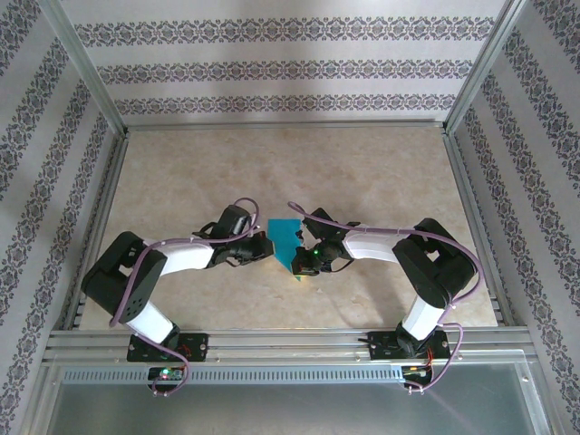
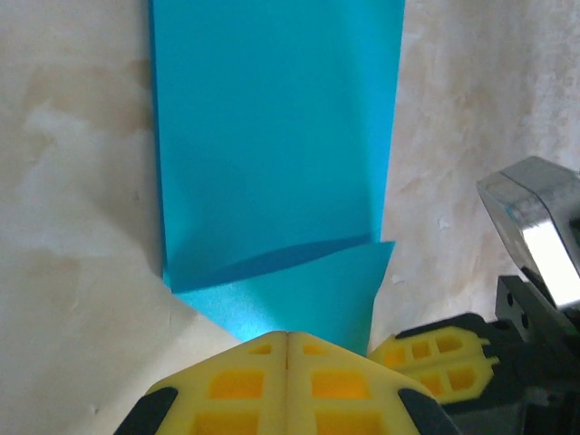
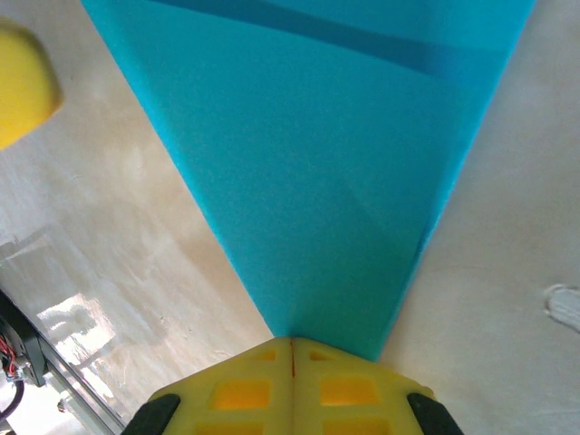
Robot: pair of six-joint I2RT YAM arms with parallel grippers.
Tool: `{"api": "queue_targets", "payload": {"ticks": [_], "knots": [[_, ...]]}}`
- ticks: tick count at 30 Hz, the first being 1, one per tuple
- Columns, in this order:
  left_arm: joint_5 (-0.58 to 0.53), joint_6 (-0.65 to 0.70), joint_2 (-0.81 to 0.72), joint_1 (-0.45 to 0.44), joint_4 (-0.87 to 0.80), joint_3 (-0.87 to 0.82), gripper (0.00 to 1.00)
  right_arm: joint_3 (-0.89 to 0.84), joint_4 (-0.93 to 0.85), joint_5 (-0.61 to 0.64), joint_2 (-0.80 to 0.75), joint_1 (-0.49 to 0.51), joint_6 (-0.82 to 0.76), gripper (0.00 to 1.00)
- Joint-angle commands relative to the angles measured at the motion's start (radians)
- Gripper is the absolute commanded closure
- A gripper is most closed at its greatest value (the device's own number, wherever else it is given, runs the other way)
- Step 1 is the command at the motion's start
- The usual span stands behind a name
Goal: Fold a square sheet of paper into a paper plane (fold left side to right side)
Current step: Third fold the triangle at the center of the table.
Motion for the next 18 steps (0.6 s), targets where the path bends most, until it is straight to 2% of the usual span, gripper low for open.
{"api": "queue_targets", "payload": {"ticks": [1, 7, 18], "knots": [[0.010, -0.015, 0.044, -0.019, 0.048, 0.054, 1.00, -0.028, -0.132, 0.127, 0.046, -0.006, -0.018, 1.00], [0.015, -0.023, 0.108, -0.029, 0.037, 0.098, 1.00, -0.027, -0.132, 0.129, 0.046, -0.007, -0.015, 1.00], [-0.035, -0.028, 0.125, -0.050, -0.049, 0.078, 1.00, 0.006, -0.140, 0.113, 0.022, -0.009, -0.010, 1.00]]}}
